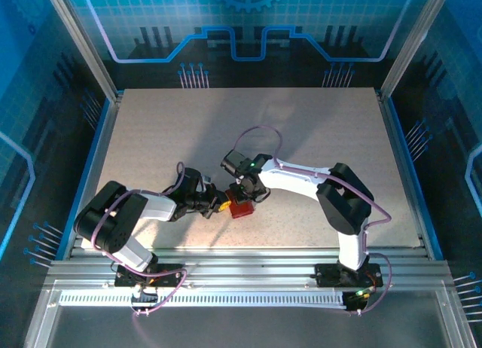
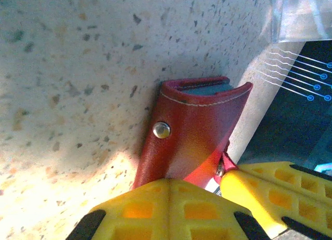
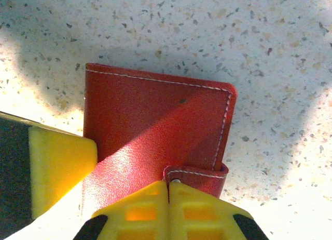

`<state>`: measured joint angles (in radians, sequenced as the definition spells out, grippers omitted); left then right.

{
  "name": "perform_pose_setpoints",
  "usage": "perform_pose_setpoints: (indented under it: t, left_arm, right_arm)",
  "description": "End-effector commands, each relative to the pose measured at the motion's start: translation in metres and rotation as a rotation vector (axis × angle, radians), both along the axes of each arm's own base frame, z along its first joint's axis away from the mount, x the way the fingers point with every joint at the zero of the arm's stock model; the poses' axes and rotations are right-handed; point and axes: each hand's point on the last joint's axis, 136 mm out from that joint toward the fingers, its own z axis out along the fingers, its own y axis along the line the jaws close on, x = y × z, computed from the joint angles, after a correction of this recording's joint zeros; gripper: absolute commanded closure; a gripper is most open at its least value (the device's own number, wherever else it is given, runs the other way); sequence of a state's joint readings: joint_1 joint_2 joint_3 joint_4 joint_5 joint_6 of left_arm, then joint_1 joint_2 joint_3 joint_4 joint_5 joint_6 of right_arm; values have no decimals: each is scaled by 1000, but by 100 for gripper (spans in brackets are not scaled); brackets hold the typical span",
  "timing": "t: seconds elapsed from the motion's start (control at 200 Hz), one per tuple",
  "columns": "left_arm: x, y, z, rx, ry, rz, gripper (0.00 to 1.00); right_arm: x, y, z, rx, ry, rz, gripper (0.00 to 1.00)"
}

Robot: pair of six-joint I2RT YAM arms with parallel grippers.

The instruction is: Take the credit cards out of the card holder

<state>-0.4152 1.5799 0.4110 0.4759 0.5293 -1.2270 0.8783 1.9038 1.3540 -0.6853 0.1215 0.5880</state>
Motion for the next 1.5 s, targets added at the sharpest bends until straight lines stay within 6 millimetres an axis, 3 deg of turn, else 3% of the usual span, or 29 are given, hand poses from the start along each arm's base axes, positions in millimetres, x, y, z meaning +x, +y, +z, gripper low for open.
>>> perform_pose_setpoints:
  t: [0.0,0.365,0.715,0.9,1.176,1.496]
  left_arm:
    - [-15,11,-19,67,88,4,94]
    - [-14,11,-14,69,81,0,94]
    - [2,24,32,183,-28,-34,81]
    - [9,36,58,215,-98,-33,78]
    - [13,43,82,218,-152,-27,77]
    - [13,38,87,198,-159,-51,77]
  right_arm:
    - [4,-9,10,65,7,-57,100]
    - [8,-11,21,294,61,-157,100]
    - [10,-26,52,374,31,-189,100]
    - [4,-23,73,441,22,-197,100]
    - [0,-16,106,529,-19,-217,100]
    - [-7,3,112,574,-15,-216,100]
